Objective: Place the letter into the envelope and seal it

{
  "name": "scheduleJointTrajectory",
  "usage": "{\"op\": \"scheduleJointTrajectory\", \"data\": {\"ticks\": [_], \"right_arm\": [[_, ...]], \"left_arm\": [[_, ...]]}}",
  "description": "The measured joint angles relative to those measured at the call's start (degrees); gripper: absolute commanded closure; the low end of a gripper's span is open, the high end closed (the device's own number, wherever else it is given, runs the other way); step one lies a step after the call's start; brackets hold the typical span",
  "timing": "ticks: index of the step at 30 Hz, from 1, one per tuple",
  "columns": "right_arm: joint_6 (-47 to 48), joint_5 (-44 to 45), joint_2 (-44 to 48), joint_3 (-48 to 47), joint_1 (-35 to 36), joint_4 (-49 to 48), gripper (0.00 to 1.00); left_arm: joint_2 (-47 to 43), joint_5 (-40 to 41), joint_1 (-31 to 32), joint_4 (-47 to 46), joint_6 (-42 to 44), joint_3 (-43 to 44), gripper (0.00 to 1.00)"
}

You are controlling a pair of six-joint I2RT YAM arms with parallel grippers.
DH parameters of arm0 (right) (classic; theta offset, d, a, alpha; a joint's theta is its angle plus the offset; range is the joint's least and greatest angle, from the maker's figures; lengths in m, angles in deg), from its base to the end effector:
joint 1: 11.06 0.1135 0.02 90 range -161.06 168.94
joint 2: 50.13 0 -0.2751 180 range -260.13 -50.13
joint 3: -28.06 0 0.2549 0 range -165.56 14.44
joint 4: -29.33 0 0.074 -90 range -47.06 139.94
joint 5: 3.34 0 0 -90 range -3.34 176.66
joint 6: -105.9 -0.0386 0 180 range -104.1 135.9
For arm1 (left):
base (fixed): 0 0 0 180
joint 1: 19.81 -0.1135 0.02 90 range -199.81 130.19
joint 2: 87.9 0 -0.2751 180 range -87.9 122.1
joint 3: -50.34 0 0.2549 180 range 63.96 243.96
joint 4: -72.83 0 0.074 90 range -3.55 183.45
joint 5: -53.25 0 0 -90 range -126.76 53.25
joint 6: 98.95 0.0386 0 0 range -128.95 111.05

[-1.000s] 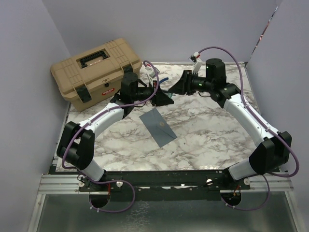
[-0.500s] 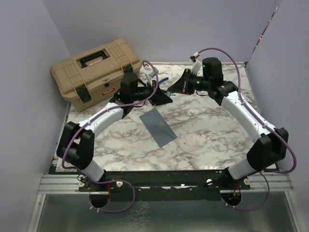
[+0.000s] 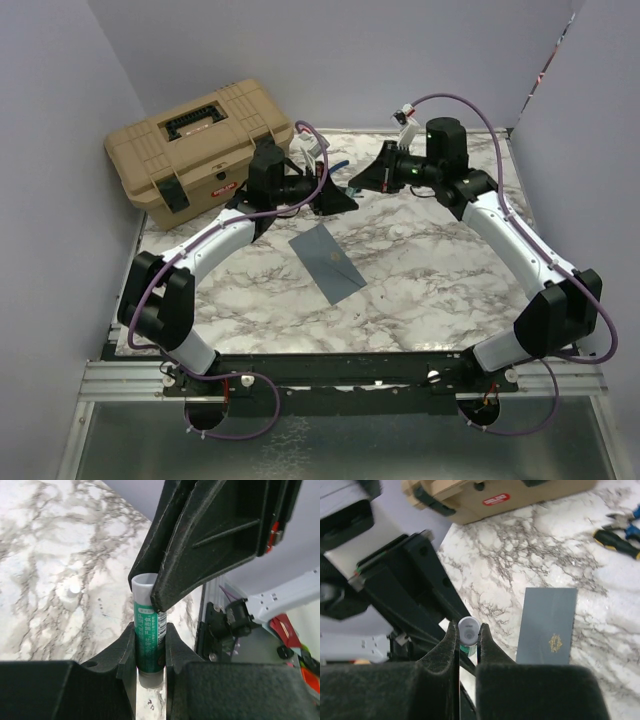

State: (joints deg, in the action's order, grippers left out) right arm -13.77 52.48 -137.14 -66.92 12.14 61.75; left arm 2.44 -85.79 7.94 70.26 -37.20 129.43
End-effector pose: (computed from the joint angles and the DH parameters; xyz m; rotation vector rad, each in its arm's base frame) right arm 0.3173 0.1596 0.3797 -0.2935 2.0983 1.1679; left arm 0.3137 -0.1980 0.3239 0.6842 1.7691 -1.4234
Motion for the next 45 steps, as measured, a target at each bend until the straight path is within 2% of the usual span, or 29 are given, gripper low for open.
{"op": "scheduleJointTrajectory", "data": {"ticks": [5,11,13,14,15,17,19,24,27,30,33,37,39,42,45], "right_arm": [[11.54,-13.99,1.53,0.96,-1.68,-2.84,1.0],[28.92,-33.14,-3.26,-8.9,-2.21,6.69,1.0],[32.79,-35.5,-3.87,-10.71,-2.19,9.99,0.89],[32.94,-35.54,-3.85,-10.86,-2.16,10.4,0.76],[32.11,-34.82,-3.63,-10.82,-2.14,10.25,0.59],[27.5,-30.47,-3.26,-10.6,-1.84,8.94,0.4],[22.14,-22.73,-2.82,-10.49,-1.38,6.56,0.32],[4.04,4.0,0.04,-8.33,0.44,3.21,0.21],[-2.8,13.7,1.95,-6.6,1.29,3.1,0.2],[-6.4,17.14,1.75,-6.69,2.08,2.6,0.2],[-8.7,17.38,1.51,-6.27,2.36,0.83,0.2],[-10.47,16.63,1.16,-6.21,2.54,-1.18,0.38],[-10.88,15.93,0.37,-6.75,2.62,-1.25,0.43],[-10.84,14.19,-1.6,-8.07,2.67,-1.22,0.45],[-10.56,12.66,-2.93,-8.68,2.95,-1.09,0.42]], "left_arm": [[-0.94,-6.56,0.0,-0.98,-0.55,0.44,1.0],[-4.13,-14.56,-0.5,-1.77,-1.11,0.46,1.0],[-4.46,-15.87,-0.37,-1.86,-1.09,0.48,1.0],[-4.55,-16.15,-0.35,-1.86,-1.09,0.52,1.0],[-4.55,-16.0,-0.35,-1.9,-1.09,0.52,1.0],[-4.55,-14.71,-0.39,-1.9,-1.09,0.55,1.0],[-4.55,-11.69,-0.39,-1.57,-1.25,0.55,1.0],[-4.55,1.31,0.26,-2.89,-2.51,0.0,1.0],[-4.55,7.45,0.94,-4.5,-3.8,-1.05,1.0],[-4.55,11.47,1.66,-5.46,-4.61,-1.81,1.0],[-4.55,13.14,1.95,-6.43,-5.11,-1.86,1.0],[-4.52,13.94,2.01,-7.02,-5.38,-1.86,1.0],[-4.46,13.99,1.99,-7.13,-5.42,-1.86,1.0],[-4.28,14.01,2.01,-7.34,-5.55,-1.86,1.0],[-4.09,14.01,2.01,-7.34,-5.66,-1.86,1.0]]}}
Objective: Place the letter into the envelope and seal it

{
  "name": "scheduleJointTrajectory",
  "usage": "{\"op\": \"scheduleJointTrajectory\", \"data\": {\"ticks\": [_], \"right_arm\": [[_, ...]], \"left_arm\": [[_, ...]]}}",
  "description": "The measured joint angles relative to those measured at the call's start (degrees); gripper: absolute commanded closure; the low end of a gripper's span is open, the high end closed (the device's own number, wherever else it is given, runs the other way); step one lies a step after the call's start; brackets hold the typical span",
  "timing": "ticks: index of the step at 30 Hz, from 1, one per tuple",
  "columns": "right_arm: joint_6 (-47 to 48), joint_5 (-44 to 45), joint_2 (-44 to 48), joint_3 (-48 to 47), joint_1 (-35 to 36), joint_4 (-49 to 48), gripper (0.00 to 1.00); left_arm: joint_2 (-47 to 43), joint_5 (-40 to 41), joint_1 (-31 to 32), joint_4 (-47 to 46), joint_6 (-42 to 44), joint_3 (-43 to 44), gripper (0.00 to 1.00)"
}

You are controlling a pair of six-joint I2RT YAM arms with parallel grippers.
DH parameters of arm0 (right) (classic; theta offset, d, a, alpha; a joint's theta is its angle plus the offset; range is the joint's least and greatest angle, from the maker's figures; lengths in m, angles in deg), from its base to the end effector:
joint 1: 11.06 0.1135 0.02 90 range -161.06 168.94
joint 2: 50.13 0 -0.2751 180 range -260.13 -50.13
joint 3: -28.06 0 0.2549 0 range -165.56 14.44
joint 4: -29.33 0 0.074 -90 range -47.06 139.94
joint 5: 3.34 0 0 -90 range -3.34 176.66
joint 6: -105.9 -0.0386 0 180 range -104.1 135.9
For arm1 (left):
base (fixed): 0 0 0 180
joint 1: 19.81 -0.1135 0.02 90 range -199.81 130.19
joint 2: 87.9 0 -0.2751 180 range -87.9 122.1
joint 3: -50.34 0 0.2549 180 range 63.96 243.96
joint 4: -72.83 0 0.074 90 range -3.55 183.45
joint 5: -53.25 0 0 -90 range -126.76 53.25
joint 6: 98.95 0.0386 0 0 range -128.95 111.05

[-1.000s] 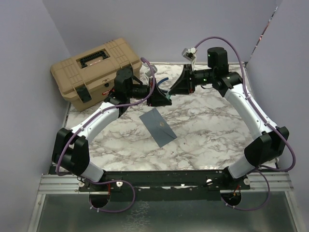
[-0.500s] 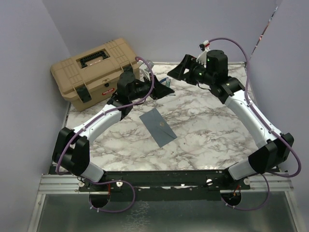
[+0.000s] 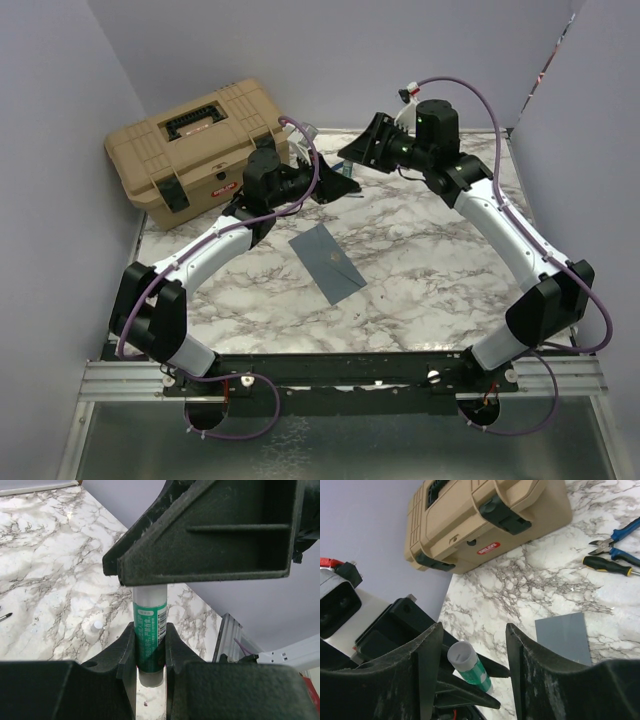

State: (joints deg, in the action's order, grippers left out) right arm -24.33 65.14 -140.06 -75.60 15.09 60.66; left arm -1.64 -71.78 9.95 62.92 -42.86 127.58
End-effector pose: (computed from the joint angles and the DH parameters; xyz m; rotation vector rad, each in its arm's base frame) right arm 0.3277 0.1767 0.4159 -0.0310 2.0217 1.1208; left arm 0.3010 -0.1976 0.3497 0.4667 1.6605 -1.3203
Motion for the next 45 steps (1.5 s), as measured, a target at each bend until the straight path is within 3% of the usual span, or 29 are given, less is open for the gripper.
{"op": "scheduleJointTrajectory", "data": {"ticks": [3,6,9,17,19,22,23,31,38,42,44,45], "right_arm": [[0.5,-1.57,-0.17,-0.02,0.17,0.04,0.45],[1.27,-3.08,-0.17,-0.24,0.24,0.07,0.64],[2.16,-4.02,-0.17,-0.55,0.33,0.42,0.75],[5.46,-6.71,-0.17,-1.16,0.04,1.22,0.69],[6.73,-7.54,-0.17,-1.73,0.04,1.88,0.75],[8.0,-7.76,-0.17,-2.16,-0.04,2.1,0.97],[8.44,-7.74,-0.17,-2.23,-0.07,2.21,0.99],[12.68,-11.45,1.38,-1.53,-0.48,2.08,1.0],[18.78,-32.37,8.33,6.97,-2.36,-11.54,1.0],[24.04,-45.35,7.98,4.72,-2.54,-12.07,1.0],[26.47,-47.8,7.98,3.96,-2.51,-10.67,0.99],[27.32,-47.56,7.98,3.58,-2.49,-9.7,0.94]], "left_arm": [[0.07,0.0,0.0,0.0,-0.22,0.0,1.0],[0.11,0.0,0.0,0.0,-0.44,0.02,1.0],[0.13,-0.02,0.0,0.0,-0.66,0.02,1.0],[0.13,-0.35,0.0,0.09,-1.95,0.63,1.0],[0.13,-0.59,0.0,0.09,-2.29,0.96,1.0],[0.11,-1.01,-0.02,0.15,-2.49,1.44,1.0],[0.11,-1.22,-0.04,0.24,-2.64,1.51,1.0],[-0.52,-5.44,-0.2,0.5,-3.34,1.66,1.0],[-3.02,-20.55,-0.35,-1.44,-3.02,2.99,1.0],[-4.37,-28.33,-0.07,-2.6,-2.51,3.87,1.0],[-4.63,-29.7,0.15,-2.93,-2.1,3.89,1.0],[-4.61,-29.79,0.22,-3.04,-2.01,3.91,1.0]]}}
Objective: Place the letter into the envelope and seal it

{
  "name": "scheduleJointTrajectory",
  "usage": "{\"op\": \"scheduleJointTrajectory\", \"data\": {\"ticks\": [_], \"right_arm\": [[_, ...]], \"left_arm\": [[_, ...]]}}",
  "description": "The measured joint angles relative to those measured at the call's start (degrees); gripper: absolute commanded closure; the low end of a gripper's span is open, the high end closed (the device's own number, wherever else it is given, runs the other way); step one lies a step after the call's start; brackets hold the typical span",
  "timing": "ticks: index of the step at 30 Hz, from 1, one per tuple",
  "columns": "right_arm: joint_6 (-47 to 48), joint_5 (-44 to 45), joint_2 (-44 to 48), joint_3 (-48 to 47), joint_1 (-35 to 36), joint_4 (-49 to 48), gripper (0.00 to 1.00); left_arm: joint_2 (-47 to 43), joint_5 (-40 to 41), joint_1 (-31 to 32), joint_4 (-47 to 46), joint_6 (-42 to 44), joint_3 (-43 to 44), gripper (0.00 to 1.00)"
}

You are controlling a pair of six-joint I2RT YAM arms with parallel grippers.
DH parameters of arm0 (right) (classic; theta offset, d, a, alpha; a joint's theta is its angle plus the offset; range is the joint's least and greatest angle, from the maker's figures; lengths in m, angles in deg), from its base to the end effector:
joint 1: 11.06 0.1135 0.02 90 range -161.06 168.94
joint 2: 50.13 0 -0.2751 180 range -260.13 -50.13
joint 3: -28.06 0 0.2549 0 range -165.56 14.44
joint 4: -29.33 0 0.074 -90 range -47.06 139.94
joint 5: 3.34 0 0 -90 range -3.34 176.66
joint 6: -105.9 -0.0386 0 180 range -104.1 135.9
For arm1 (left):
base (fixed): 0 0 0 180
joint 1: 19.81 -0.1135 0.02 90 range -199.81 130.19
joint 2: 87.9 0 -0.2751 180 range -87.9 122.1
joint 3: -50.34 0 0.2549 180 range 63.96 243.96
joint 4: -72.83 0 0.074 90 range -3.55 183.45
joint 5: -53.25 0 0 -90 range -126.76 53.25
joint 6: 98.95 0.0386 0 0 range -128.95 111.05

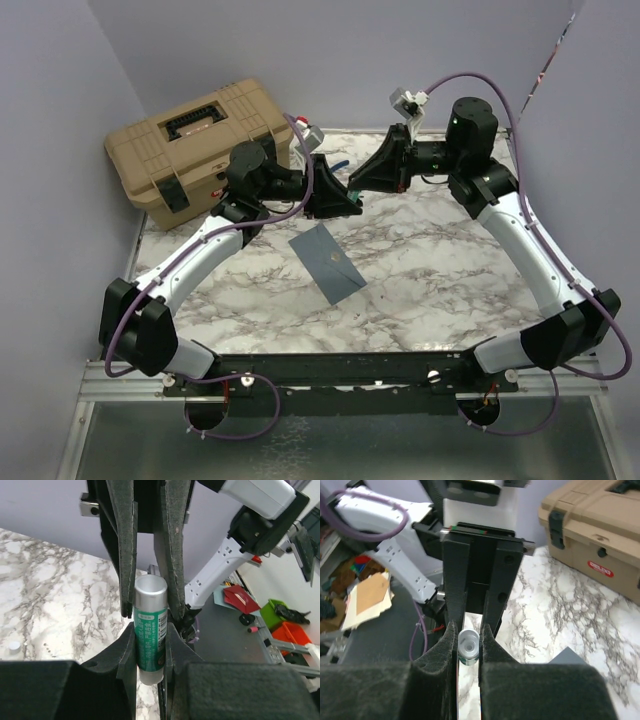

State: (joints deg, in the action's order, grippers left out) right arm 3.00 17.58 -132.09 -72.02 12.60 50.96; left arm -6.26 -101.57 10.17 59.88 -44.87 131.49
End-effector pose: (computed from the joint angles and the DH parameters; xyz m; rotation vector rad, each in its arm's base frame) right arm 0.2708 0.1580 0.4598 -1.1174 1.4149 1.4357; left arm 0.2625 -0.1918 0.4030 1.0005 1.4102 -1.6413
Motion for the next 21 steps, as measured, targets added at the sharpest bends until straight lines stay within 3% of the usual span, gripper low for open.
{"op": "scheduleJointTrajectory", "data": {"ticks": [2,4,6,9,12,21], "right_arm": [[-0.13,4.55,0.0,-0.66,0.26,2.05,0.66],[-2.91,14.47,0.0,-1.53,1.01,3.98,0.4],[-6.71,25.75,0.0,-2.05,1.68,5.35,0.26],[-12.26,37.51,-0.72,-3.37,2.25,8.9,0.23],[-15.72,43.23,-3.39,-7.23,2.27,12.76,0.23],[-18.8,44.15,-4.17,-7.61,2.71,15.54,0.26]], "left_arm": [[0.13,1.09,-0.04,0.0,0.11,0.0,1.0],[0.48,4.35,-0.79,0.15,0.22,-0.02,1.0],[1.05,9.01,-1.09,0.57,0.22,-0.2,1.0],[1.25,14.73,-0.9,1.38,0.22,-1.11,1.0],[1.36,18.97,-0.72,1.84,0.22,-1.44,1.0],[3.56,23.19,-0.7,2.62,0.15,-1.44,1.0]]}}
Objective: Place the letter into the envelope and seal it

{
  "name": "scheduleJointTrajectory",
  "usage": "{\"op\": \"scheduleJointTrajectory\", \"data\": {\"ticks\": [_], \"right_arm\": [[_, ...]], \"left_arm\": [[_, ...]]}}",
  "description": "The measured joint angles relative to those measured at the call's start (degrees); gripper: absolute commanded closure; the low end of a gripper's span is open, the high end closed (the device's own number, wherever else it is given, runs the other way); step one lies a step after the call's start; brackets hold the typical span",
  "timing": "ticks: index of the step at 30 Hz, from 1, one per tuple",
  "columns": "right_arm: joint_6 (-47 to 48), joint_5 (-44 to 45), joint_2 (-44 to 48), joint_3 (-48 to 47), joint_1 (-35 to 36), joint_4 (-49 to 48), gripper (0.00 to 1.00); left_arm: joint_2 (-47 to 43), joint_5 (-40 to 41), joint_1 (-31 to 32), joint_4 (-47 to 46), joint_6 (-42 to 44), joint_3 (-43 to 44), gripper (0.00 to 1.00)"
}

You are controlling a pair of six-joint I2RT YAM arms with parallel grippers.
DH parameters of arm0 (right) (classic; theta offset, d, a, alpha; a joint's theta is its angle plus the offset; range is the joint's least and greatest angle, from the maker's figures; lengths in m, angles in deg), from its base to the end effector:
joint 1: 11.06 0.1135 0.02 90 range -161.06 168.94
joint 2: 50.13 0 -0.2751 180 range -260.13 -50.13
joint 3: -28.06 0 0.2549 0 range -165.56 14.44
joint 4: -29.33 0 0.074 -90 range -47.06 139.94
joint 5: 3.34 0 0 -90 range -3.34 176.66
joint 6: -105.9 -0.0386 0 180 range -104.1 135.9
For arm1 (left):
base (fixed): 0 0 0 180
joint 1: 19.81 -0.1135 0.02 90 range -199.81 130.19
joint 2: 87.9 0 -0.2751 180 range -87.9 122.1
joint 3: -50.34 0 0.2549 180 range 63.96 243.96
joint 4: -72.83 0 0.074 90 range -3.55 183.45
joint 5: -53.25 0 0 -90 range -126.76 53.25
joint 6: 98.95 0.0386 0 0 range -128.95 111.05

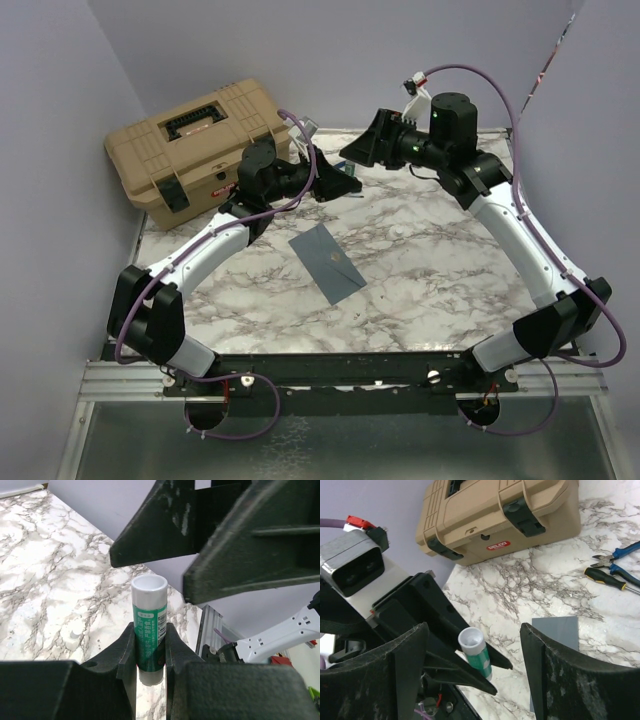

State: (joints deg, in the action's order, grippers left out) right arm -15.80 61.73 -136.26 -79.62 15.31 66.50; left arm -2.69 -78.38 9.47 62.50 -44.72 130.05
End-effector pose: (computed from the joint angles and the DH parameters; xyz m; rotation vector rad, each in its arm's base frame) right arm 0.3005 0.1671 0.4523 -0.2347 1.9515 1.0885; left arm 0.2956 -0.1951 0.3719 0.5571 1.5973 -1.4156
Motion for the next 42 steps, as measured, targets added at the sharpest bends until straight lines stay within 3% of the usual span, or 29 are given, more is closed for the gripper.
{"op": "scheduleJointTrajectory", "data": {"ticks": [9,11,15,22,31,34,35,36,39,42], "right_arm": [[-0.17,-2.27,-2.25,-0.96,0.2,0.61,0.49],[-0.15,-2.58,-3.21,-1.31,0.2,1.29,0.62],[0.17,-3.58,-3.63,-1.57,0.22,1.86,0.98],[8.02,-9.16,-3.04,-1.09,-0.33,0.83,1.0],[27.71,-38.45,1.01,1.95,-2.64,-0.68,1.0],[30.51,-46.12,1.2,2.1,-2.64,-1.11,1.0],[30.53,-47.17,1.29,2.27,-2.64,-1.57,0.97],[30.12,-47.12,1.31,2.32,-2.64,-1.66,0.86],[26.53,-41.62,1.46,2.29,-2.27,-2.03,0.39],[20.55,-28.87,1.55,1.77,-1.18,-2.01,0.24]], "left_arm": [[0.42,1.03,0.0,0.11,0.0,0.02,1.0],[0.42,1.05,0.0,0.11,0.0,0.02,1.0],[0.7,1.03,0.0,0.7,-0.09,0.04,1.0],[0.85,-1.73,-0.07,0.87,-0.24,0.63,1.0],[-0.02,-21.49,0.11,-4.72,-1.66,1.05,1.0],[-0.81,-26.08,0.61,-5.7,-1.95,1.27,1.0],[-0.83,-26.84,0.74,-5.81,-2.03,1.46,1.0],[-0.81,-27.19,0.74,-5.86,-2.19,1.57,1.0],[-0.74,-25.33,0.55,-5.73,-2.6,1.6,1.0],[-0.22,-21.27,0.09,-5.68,-2.78,1.51,1.0]]}}
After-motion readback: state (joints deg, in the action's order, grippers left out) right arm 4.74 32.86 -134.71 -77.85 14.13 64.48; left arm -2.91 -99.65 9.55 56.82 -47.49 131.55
